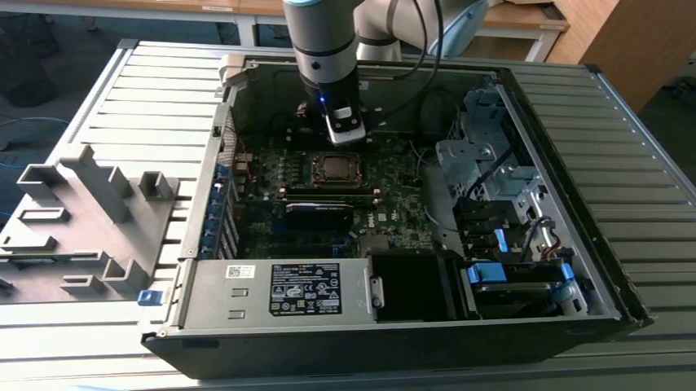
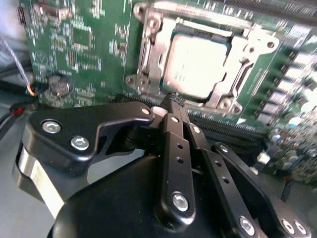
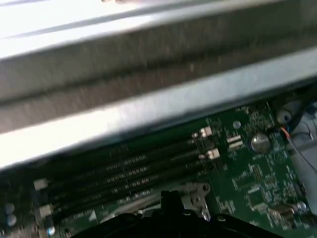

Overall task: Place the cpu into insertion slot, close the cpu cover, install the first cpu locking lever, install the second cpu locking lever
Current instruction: 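Install the first cpu locking lever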

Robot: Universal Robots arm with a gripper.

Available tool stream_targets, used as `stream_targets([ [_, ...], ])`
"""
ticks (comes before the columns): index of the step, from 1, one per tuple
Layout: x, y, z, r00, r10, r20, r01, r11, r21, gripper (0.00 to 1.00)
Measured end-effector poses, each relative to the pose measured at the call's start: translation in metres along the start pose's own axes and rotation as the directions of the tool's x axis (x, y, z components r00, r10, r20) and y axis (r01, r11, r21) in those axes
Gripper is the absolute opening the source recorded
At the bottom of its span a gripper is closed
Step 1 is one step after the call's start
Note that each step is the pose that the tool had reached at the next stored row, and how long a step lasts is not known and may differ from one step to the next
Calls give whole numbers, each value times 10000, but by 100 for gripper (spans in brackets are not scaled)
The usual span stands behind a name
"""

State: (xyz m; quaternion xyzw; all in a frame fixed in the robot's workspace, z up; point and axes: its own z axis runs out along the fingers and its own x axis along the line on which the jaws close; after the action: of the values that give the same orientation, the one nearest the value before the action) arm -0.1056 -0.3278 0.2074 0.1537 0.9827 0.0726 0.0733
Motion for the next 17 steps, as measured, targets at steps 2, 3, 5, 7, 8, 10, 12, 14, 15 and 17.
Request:
stream_targets([
  [2, -5, -13, -1, 10000, -42, 68, 40, 9997, 233, 11],
  [3, -8, -22, -2, 9999, -60, 93, 57, 9994, 329, 11],
  [5, -12, -36, -4, 9999, -83, 131, 77, 9988, 474, 11],
  [7, -15, -46, -6, 9998, -100, 153, 91, 9983, 568, 11],
  [8, -16, -49, -7, 9998, -106, 160, 97, 9981, 600, 11],
  [10, -17, -50, -7, 9998, -109, 163, 99, 9981, 612, 11],
  [12, -22, -48, -2, 9999, -101, 68, 96, 9979, 642, 11],
  [14, -43, -43, 5, 9996, -51, -287, 73, 9971, 756, 11],
  [15, -54, -40, 9, 9990, -27, -456, 64, 9967, 810, 11],
  [17, -71, -35, 14, 9970, 20, -775, 52, 9958, 915, 11],
])
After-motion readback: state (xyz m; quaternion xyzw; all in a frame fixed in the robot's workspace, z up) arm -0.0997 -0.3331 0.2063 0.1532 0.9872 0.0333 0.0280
